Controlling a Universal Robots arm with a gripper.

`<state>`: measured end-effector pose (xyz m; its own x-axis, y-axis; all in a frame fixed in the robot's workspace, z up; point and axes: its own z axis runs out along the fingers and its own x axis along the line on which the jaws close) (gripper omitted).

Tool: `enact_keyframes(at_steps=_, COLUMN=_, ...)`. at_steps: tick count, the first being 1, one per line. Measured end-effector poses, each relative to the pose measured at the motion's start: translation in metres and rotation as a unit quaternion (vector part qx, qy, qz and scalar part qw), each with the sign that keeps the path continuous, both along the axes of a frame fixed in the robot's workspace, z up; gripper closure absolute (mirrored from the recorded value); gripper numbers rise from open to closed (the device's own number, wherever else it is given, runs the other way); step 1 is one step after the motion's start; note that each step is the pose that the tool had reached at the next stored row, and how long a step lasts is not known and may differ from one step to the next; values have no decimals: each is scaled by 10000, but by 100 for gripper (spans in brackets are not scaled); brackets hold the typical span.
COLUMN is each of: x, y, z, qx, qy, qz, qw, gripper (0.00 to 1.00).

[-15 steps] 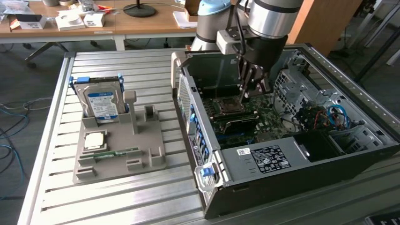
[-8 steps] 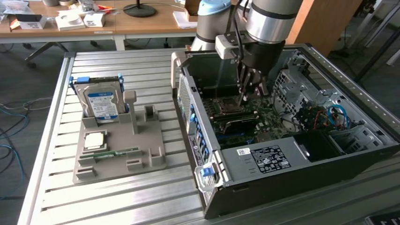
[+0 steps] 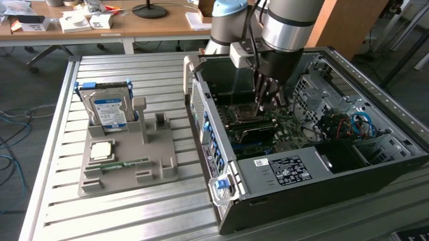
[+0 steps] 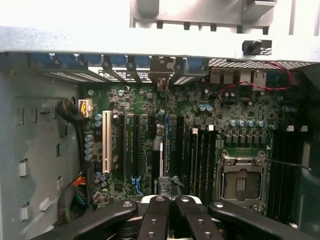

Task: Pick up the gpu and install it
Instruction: 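Press down on the gpu until it lock into place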

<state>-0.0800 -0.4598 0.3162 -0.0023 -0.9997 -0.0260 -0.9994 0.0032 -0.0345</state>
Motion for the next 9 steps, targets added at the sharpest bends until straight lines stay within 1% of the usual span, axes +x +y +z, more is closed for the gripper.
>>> enact_keyframes(at_steps=4, x=-5, y=0, z=-58, qx=0, qy=0, qz=0, qw=10000, gripper=89)
enact_keyframes(at_steps=9, x=-6, y=0, z=-93, qx=0, qy=0, qz=0, qw=10000, gripper=89)
